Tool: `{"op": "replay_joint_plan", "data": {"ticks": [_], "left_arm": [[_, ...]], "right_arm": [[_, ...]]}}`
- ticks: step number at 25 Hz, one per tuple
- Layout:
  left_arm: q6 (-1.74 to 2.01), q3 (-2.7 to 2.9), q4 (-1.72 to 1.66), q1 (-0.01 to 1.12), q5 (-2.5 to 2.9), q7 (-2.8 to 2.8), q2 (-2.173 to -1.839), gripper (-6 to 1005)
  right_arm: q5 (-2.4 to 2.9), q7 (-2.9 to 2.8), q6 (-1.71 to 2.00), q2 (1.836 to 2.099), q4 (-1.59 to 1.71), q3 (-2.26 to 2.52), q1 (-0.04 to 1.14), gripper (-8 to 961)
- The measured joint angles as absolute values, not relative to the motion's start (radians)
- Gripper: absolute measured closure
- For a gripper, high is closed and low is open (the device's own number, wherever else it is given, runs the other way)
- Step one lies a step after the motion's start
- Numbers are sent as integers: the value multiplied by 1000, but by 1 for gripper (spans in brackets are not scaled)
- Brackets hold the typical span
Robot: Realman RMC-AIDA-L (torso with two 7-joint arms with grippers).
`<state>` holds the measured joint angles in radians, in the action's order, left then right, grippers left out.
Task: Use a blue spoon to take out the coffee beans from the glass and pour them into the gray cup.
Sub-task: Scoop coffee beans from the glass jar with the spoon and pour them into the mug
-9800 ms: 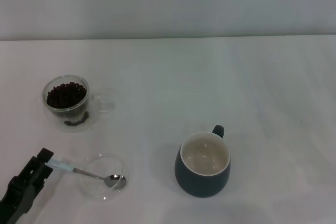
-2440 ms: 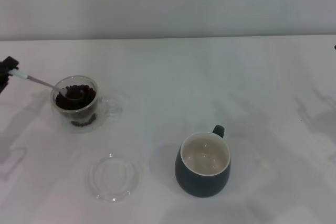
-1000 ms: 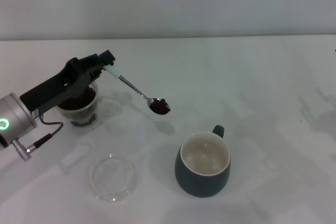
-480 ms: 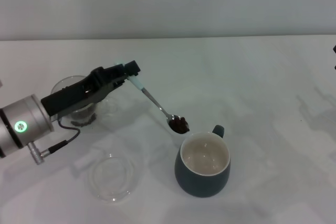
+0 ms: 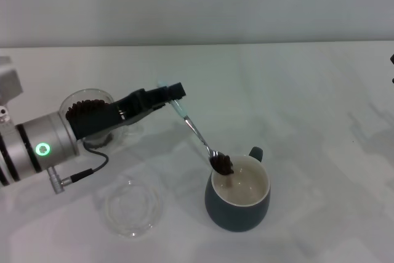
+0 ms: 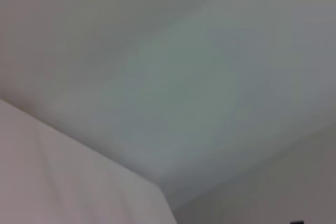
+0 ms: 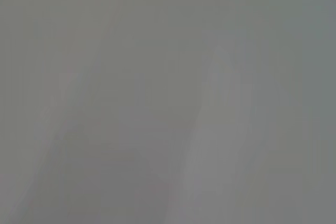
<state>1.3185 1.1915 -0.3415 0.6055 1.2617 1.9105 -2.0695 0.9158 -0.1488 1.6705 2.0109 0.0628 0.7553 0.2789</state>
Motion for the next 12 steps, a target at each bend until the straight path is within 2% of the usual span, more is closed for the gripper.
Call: {"op": "replay_joint_plan", "data": {"ticks": [12], "left_arm": [[1283, 1204, -346, 666, 1329, 1823, -2073, 864]], "right_arm": [[916, -146, 1672, 2011, 63, 753, 278, 421]]}}
